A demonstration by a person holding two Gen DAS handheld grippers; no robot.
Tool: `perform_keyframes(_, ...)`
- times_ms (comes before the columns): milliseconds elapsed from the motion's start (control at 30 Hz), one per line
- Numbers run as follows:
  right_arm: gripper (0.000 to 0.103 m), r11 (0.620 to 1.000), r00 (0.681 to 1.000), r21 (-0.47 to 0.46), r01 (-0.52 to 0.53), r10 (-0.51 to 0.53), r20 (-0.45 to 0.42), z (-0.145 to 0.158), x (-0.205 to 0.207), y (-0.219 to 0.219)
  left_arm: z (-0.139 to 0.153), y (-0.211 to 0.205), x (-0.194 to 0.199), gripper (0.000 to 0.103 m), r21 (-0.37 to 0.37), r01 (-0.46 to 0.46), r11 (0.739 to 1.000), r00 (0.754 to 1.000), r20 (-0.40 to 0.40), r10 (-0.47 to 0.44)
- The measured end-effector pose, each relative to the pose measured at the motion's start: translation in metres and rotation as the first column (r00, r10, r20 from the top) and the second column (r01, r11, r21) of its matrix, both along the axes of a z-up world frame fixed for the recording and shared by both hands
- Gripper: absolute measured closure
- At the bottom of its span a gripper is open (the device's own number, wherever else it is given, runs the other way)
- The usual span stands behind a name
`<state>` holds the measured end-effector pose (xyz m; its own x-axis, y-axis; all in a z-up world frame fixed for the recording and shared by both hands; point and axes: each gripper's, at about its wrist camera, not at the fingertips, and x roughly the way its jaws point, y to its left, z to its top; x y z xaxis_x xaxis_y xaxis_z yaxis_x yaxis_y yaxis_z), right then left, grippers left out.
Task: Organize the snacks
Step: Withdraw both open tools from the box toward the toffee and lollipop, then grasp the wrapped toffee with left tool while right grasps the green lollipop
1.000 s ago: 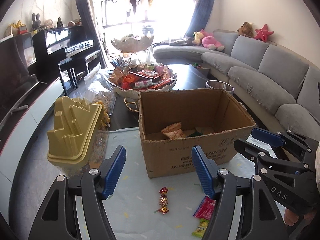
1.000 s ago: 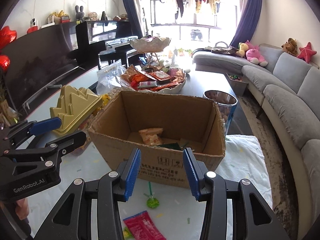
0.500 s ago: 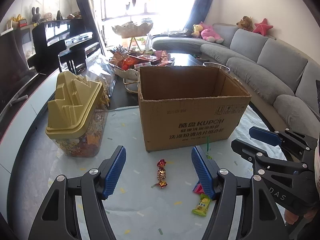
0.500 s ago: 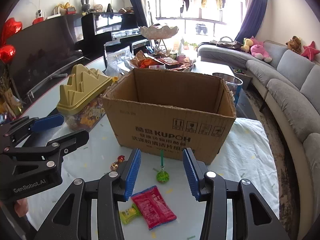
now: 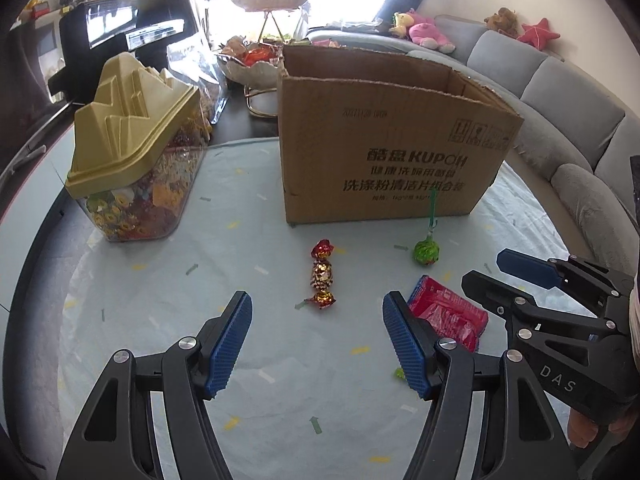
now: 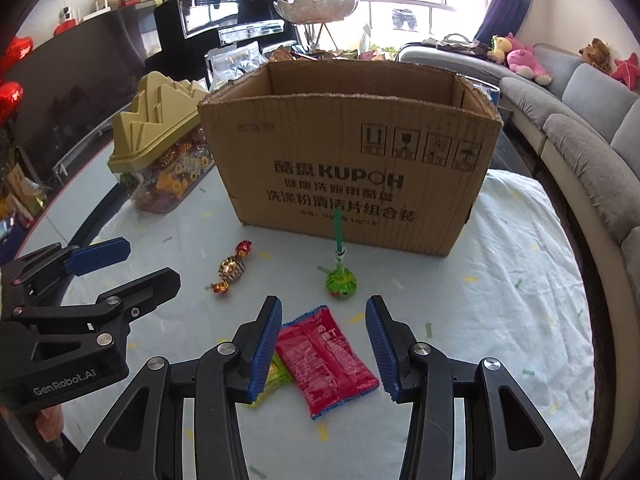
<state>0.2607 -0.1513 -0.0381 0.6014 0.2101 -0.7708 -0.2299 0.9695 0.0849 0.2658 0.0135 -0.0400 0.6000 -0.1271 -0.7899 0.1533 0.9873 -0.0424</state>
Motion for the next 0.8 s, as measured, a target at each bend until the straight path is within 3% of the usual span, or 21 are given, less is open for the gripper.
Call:
perform_keyframes(433, 0.058, 1.000, 0.997, -0.003, 0.020, -0.020, -0.069, -0.029, 0.017, -0.003, -0.036, -0.003, 0.019, 0.037, 0.005, 0.011, 1.000, 0.997, -0.076, -0.011)
perform_keyframes(800, 0.058, 0.999, 0.994, 0.010, 0.034, -0.033, -0.105, -0.044, 0.040, -0.005, -0.048, -0.005, 0.048, 0.048, -0.018, 0.023, 1.000, 0.995, -0.097, -0.024)
